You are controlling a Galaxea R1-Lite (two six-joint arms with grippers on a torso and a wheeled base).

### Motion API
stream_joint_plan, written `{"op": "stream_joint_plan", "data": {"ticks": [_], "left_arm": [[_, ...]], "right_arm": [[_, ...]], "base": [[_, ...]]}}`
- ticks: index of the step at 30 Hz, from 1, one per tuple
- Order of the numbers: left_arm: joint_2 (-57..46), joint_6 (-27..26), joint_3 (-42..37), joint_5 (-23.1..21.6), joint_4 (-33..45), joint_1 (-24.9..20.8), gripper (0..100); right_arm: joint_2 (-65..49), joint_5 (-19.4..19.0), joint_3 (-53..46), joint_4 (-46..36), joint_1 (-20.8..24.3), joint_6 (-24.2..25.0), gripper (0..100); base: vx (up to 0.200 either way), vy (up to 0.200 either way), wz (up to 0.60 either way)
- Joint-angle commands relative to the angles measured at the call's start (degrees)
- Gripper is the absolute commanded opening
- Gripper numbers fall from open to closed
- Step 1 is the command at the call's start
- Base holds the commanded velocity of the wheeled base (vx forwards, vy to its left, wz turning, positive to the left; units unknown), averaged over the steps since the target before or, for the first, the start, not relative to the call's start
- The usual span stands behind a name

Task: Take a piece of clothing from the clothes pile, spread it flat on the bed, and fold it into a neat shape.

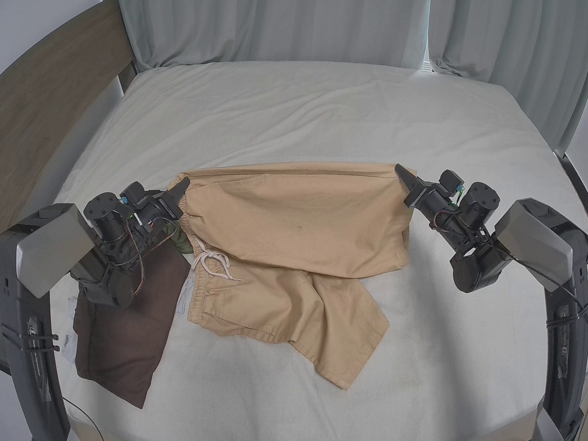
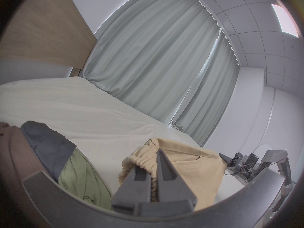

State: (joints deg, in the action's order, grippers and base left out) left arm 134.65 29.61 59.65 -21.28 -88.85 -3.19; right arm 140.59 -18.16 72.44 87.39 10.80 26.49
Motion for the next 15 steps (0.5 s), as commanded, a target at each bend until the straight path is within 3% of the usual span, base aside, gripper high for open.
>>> {"op": "stream_joint_plan", "data": {"ticks": [1, 15], "left_arm": [[3.26, 1.5, 3.46, 1.25, -0.01, -0.59, 0], [8.0, 2.56, 10.49, 2.48, 0.08, -0.76, 0]], "right_arm": [[2.49, -0.03, 3.06, -0.73, -0.17, 0.05, 0], [6.8, -0.03, 11.06, -4.25, -0.52, 0.14, 0]], "base": [[0.0, 0.0, 0.0], [0.0, 0.0, 0.0]]}}
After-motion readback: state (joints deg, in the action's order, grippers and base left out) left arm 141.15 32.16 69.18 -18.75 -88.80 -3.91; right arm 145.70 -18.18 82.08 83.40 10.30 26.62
